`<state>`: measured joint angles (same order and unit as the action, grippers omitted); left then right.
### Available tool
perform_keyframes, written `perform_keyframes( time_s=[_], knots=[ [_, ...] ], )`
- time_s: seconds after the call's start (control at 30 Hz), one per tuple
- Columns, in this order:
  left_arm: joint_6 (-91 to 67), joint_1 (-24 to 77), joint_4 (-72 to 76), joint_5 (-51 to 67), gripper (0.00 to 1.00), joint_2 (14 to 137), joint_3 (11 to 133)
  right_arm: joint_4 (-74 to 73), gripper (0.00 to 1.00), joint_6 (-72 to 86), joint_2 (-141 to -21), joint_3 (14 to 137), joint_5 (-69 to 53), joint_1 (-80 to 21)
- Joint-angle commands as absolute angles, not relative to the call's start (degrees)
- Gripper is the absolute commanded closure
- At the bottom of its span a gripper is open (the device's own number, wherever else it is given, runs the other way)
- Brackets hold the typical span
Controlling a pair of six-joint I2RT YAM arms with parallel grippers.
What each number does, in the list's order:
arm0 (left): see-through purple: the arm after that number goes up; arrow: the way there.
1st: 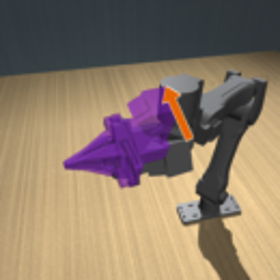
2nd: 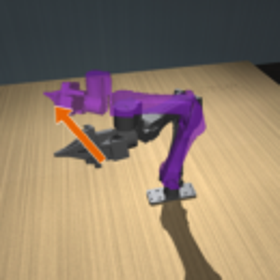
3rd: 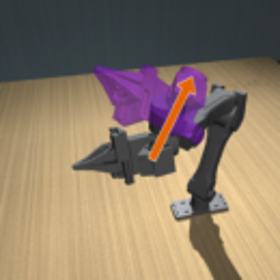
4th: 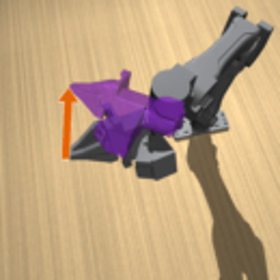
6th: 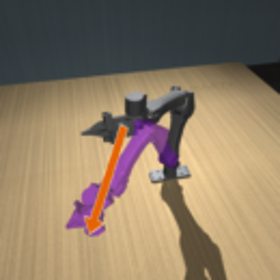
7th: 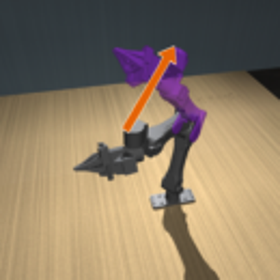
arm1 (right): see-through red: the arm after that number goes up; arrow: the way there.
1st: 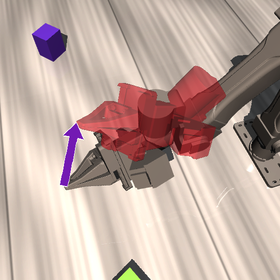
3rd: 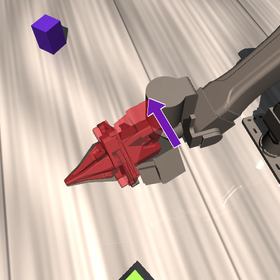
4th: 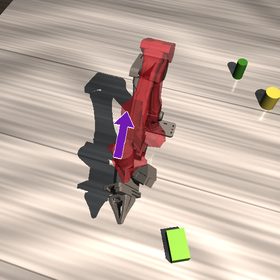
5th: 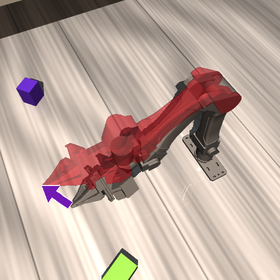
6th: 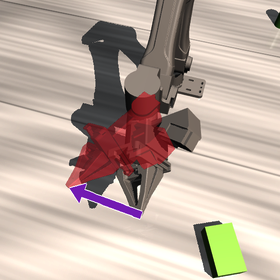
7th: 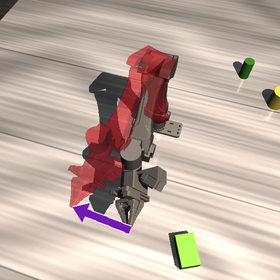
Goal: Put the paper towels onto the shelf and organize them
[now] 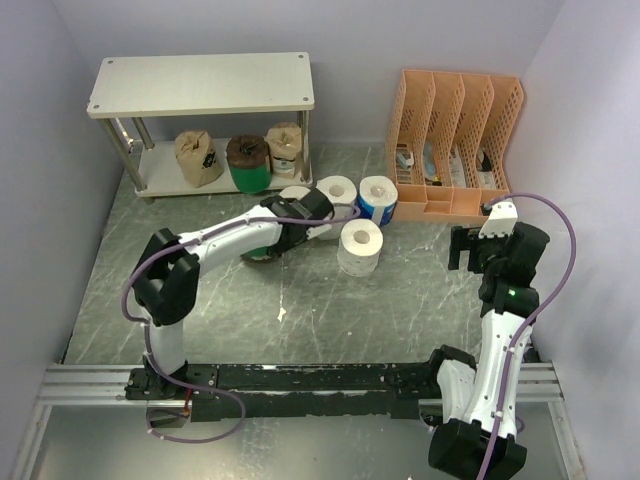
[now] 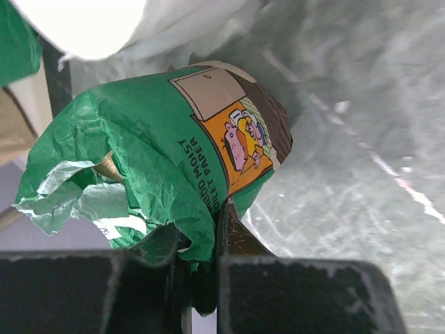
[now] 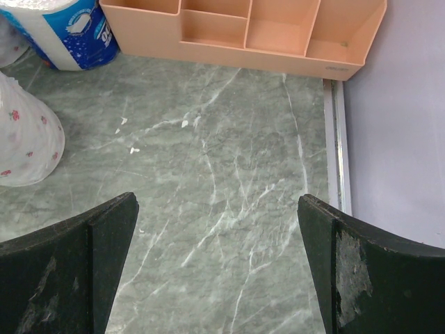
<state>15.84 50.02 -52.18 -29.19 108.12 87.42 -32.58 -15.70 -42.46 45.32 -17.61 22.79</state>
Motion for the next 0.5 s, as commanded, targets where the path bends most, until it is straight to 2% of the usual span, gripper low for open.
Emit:
perform_keyframes(
  time_s=[0.0, 0.33, 0.47],
  knots=[
    [16.8, 45.3, -49.2, -35.1, 0.93, 102.4, 87.4, -32.9, 0.0, -16.3, -41.8, 46.6, -18.1, 22.9],
    [25.5, 33.6, -37.5, -32.6, 0.93, 99.7, 92.3, -32.8, 0.0, -16.4, -42.2, 46.6, -17.9, 22.9],
    [31.6, 30.7, -27.1, -33.2, 0.93, 98.5, 88.9, -32.8, 0.0, -16.3, -42.3, 46.6, -17.7, 22.9]
  ],
)
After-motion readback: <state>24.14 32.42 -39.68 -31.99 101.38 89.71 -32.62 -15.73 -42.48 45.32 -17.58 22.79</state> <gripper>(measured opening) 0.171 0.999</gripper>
